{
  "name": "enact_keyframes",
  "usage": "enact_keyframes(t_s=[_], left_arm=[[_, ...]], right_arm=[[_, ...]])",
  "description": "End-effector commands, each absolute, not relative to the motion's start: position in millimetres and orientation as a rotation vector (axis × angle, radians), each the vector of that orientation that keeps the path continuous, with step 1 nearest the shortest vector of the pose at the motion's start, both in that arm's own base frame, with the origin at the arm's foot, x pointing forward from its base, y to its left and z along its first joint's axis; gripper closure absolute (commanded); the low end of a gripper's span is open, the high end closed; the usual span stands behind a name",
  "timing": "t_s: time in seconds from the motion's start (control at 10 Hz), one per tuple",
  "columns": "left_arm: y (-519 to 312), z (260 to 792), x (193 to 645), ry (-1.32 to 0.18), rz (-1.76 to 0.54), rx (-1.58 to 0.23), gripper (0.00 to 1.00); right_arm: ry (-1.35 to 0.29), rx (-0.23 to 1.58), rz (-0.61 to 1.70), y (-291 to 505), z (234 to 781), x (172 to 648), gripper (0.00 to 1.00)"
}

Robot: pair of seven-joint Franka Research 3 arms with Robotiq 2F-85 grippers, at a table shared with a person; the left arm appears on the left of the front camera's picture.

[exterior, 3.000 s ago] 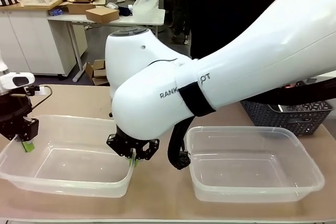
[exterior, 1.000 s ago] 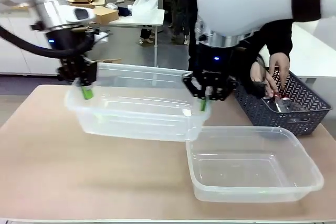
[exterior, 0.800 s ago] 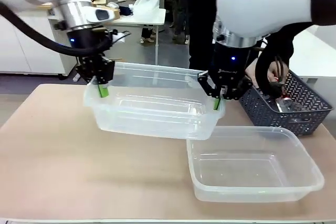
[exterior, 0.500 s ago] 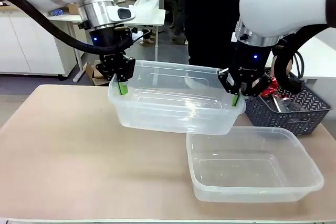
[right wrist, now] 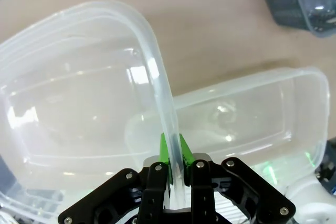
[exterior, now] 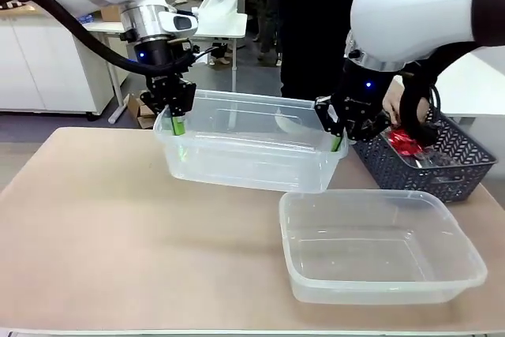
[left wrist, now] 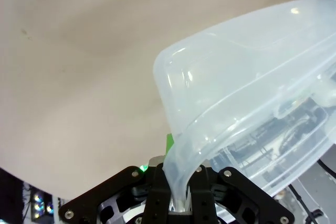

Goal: Sort the waste into each basket.
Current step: Pick up the Organizing box on the left side of the table and lift it, then offer the picked Organizing box to the human.

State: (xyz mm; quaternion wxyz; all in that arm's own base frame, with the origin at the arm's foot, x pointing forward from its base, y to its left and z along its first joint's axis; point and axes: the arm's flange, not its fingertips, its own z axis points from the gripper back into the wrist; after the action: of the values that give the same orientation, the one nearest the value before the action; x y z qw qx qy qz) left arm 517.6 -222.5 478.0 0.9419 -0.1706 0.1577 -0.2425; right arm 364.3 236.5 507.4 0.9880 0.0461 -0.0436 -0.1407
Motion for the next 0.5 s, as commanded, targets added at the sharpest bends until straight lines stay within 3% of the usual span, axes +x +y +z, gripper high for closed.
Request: enact_keyframes(t_s=[0.0, 0.4], left_arm=[[-228.1, 485.9, 506.3, 0.304, -0.517, -0.357, 0.96], [-228.1, 485.9, 506.3, 0.304, -0.517, -0.357, 0.96]], right_arm=[[-0.085, 0.073, -0.261, 226.1, 507.3, 367.0, 0.94], [-0.085, 0.073, -0.261, 226.1, 507.3, 367.0, 0.94]])
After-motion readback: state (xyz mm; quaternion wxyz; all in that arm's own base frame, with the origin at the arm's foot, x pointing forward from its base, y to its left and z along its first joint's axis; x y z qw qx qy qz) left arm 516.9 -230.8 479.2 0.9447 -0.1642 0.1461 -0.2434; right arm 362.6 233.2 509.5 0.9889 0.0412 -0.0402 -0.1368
